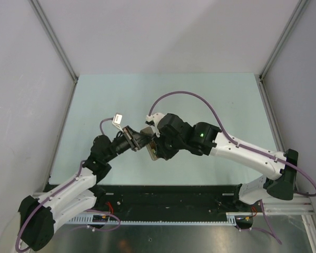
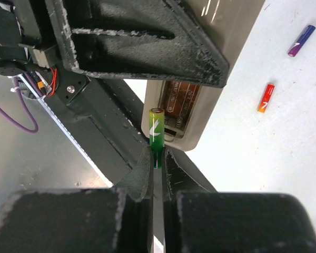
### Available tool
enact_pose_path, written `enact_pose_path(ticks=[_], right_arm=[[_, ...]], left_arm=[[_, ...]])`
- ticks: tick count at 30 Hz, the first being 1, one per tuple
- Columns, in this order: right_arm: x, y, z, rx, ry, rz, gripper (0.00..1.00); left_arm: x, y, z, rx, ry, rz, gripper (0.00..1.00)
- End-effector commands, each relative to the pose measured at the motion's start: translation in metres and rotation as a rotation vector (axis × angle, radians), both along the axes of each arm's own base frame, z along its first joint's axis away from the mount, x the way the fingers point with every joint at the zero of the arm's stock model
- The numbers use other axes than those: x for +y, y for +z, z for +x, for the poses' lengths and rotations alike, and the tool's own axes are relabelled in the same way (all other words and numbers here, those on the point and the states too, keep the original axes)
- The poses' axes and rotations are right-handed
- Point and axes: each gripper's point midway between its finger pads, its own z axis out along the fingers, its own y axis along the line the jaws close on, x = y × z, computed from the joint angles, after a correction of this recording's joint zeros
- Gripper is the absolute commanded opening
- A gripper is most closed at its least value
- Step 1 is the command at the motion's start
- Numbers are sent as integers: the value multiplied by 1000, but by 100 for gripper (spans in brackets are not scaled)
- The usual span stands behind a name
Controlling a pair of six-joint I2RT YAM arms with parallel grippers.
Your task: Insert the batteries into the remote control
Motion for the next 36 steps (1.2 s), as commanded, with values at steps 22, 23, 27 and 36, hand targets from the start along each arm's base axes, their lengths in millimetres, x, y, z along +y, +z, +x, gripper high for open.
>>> enact_pose_path(ticks=[22, 23, 27, 36], right_arm=[[31, 19, 23, -41, -36, 97, 0], [32, 19, 24, -39, -38, 98, 0], [36, 19, 24, -34, -46, 113, 0], [41, 22, 34, -43, -112, 148, 0]], left_arm=[[-1, 30, -20, -83, -46, -108, 0], [-1, 32, -20, -87, -46, -112, 0], [1, 35, -21, -92, -39, -127, 0], [2, 40, -21, -95, -32, -148, 0]])
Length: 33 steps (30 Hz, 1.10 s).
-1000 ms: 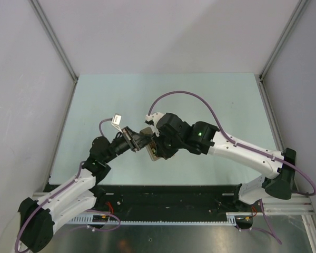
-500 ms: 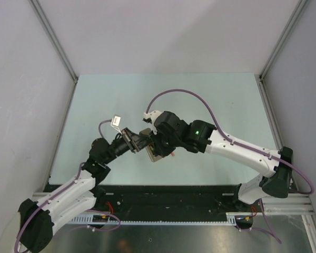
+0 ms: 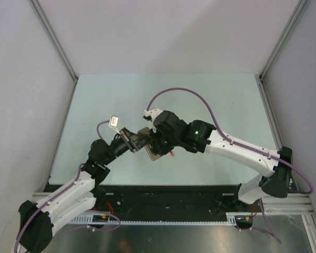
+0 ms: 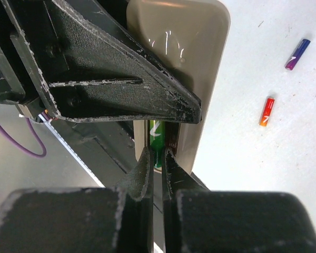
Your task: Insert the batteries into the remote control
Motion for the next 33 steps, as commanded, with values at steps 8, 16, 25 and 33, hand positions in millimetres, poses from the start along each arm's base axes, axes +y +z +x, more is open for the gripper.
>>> enact_pose_path(ticks=[8, 16, 25, 33], right_arm=[[31, 19, 16, -32, -56, 127, 0], [26, 11, 16, -41, -68, 79, 0], [22, 15, 22, -71, -118, 97, 0], [31, 21, 23, -120, -155, 164, 0]], left_arm=[[-3, 35, -13, -67, -44, -112, 0], [1, 40, -11, -18, -22, -166, 0], [-1, 55, -15, 6, -59, -237, 0], [2, 72, -22, 37, -89, -324, 0]])
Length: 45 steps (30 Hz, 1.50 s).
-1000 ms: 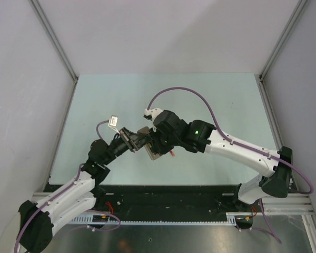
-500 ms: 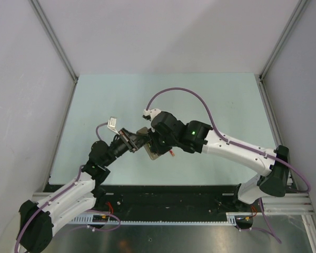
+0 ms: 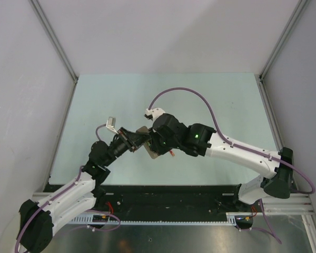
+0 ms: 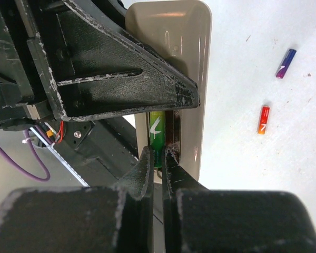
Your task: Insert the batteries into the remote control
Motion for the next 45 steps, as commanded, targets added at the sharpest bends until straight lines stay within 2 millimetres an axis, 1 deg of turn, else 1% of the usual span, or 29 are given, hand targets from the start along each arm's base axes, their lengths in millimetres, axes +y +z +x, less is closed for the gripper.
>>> enact_pose_path(ticks=[1, 3, 4, 8, 12, 18, 25, 31, 34, 35, 41, 45], right_arm=[[24, 20, 17, -98, -65, 125, 0], [26, 22, 17, -107, -65, 132, 0], [26, 21, 18, -108, -68, 130, 0], [28, 15, 15, -97, -62, 126, 0], [34, 13, 8, -76, -33, 143, 0], [43, 9, 4, -58, -22, 153, 0], [50, -7, -4, -35, -15, 142, 0], [47, -17, -3, -27, -28, 117, 0], [46, -18, -3, -27, -31, 112, 6], [46, -18, -3, -24, -33, 112, 9], [46, -18, -5, -21, -37, 113, 14], [44, -19, -5, -24, -44, 106, 15]], left_arm=[[-4, 79, -32, -117, -136, -236, 0], [-4, 85, -34, -116, -146, -251, 0], [-4, 90, -35, -125, -149, -258, 0], [-3, 99, -37, -135, -155, -276, 0], [-4, 101, -39, -139, -159, -284, 0], [-6, 105, -43, -143, -169, -302, 0], [-2, 118, -48, -160, -175, -343, 0], [1, 125, -50, -171, -173, -367, 0], [2, 122, -49, -165, -164, -367, 0], [2, 122, -49, -166, -164, -368, 0], [3, 123, -48, -167, -158, -371, 0], [4, 123, -48, -168, -153, -374, 0]])
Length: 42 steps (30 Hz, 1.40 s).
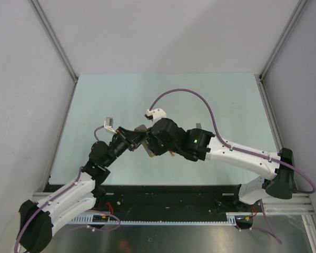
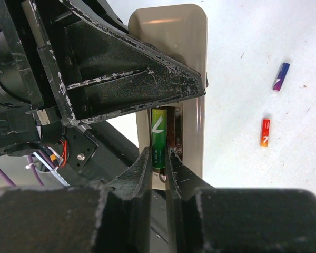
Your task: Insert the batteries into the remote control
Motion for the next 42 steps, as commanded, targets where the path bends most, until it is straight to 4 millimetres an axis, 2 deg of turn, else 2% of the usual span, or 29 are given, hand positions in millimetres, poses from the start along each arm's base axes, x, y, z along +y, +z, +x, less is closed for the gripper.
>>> enact_pose_path(ticks=[1, 5, 11, 18, 23, 28, 42], right_arm=[[33, -22, -10, 41, 36, 47, 15], [32, -22, -10, 41, 32, 46, 22], [29, -15, -9, 40, 18, 63, 29], [23, -14, -8, 46, 5, 56, 30], [17, -14, -3, 42, -16, 45, 23], [12, -15, 3, 45, -25, 38, 0], [-9, 5, 10, 58, 29, 64, 0]], left_arm=[[-2, 118, -58, -246, -205, -314, 0], [-2, 119, -59, -251, -204, -312, 0], [-3, 105, -54, -220, -192, -298, 0], [-4, 104, -51, -213, -184, -297, 0], [-3, 100, -50, -204, -175, -295, 0], [-2, 96, -48, -197, -163, -292, 0], [-8, 82, -43, -188, -167, -246, 0]])
